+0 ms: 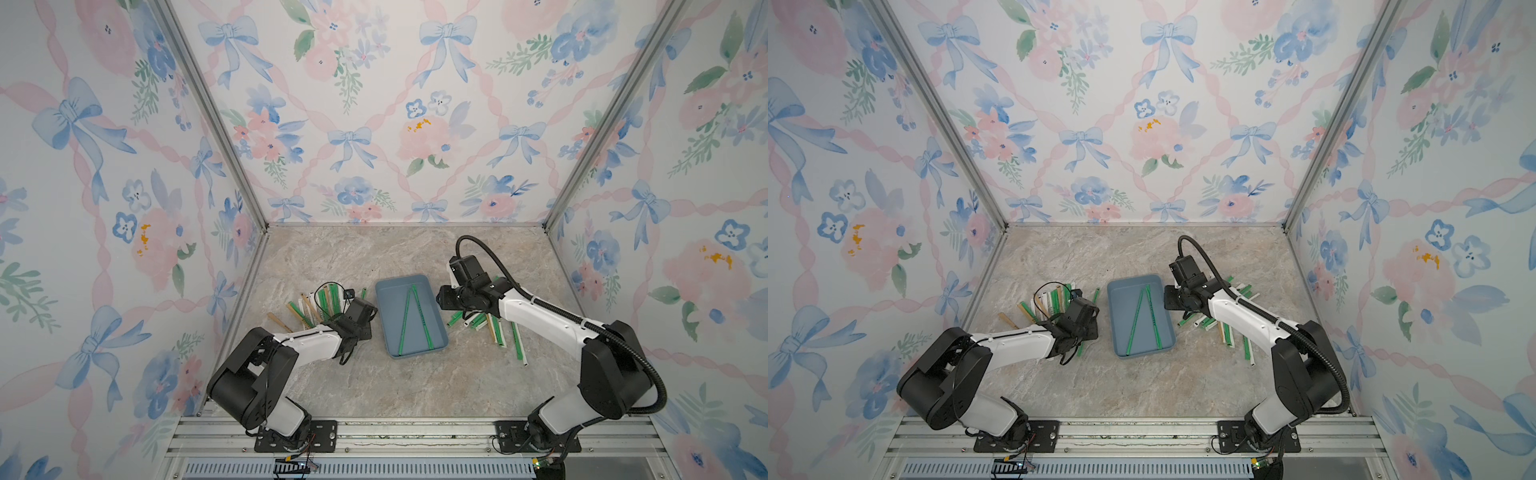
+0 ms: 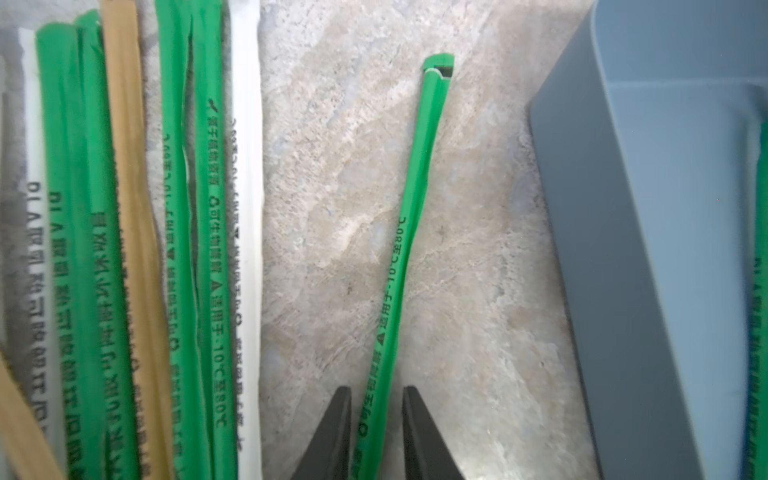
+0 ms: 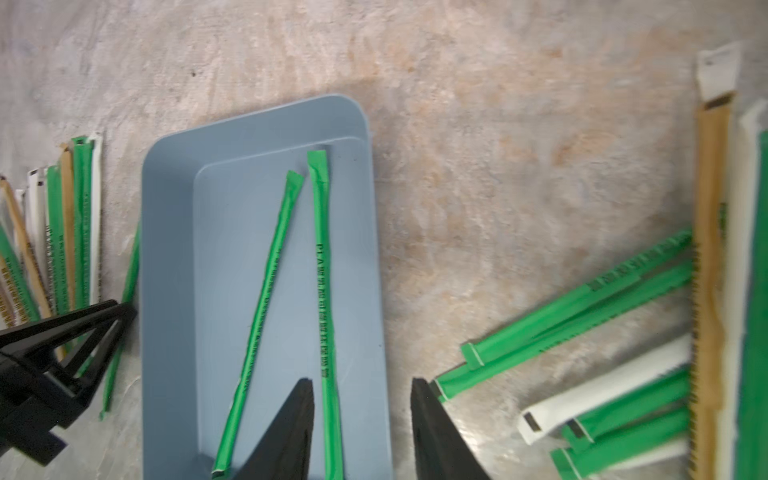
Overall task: Put the straws into the storage box
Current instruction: Pick up the straw from the center of the board.
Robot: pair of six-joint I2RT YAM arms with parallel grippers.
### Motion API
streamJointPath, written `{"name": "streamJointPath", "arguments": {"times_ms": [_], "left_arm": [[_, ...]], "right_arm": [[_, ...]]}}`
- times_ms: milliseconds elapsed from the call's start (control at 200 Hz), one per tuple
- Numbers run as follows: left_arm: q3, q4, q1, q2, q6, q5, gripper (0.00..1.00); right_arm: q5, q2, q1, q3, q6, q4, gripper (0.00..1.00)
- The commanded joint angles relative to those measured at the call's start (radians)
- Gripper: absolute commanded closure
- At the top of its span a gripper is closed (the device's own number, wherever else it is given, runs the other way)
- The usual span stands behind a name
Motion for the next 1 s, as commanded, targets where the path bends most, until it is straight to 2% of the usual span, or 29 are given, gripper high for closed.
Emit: {"name": "streamJointPath", "arguments": {"times_ms": [0,295,480,600,775,1000], "left_arm": [[0.006,-0.019,0.007,0.030,0.006,0.009,0.81],[0.017,-0.018,0.007,0.054,0.008,0.048,1.00],[0.028,-0.019,0.007,0.021,-0.009,0.066,1.00],[0.042,-0.019,-0.010,-0.035,-0.032,0.074,1.00],[0.084,-0.018,-0.090,-0.103,-0.071,0.049,1.00],[0.177,-0.015,-0.198,-0.086,-0.128,0.022,1.00]], "right_arm": [[0.041,-0.039,-0.047,-0.050,-0.027,-0.065,0.59],[0.067,-0.161,-0.208,-0.150,-0.048,-0.095,0.56],[0.071,-0.213,-0.318,-0.197,-0.072,-0.113,0.55],[0.071,-0.239,-0.353,-0.214,-0.095,-0.124,0.55],[0.071,-0.257,-0.377,-0.229,-0.110,-0.135,0.54],[0.052,-0.268,-0.390,-0.247,-0.096,-0.129,0.54]]}}
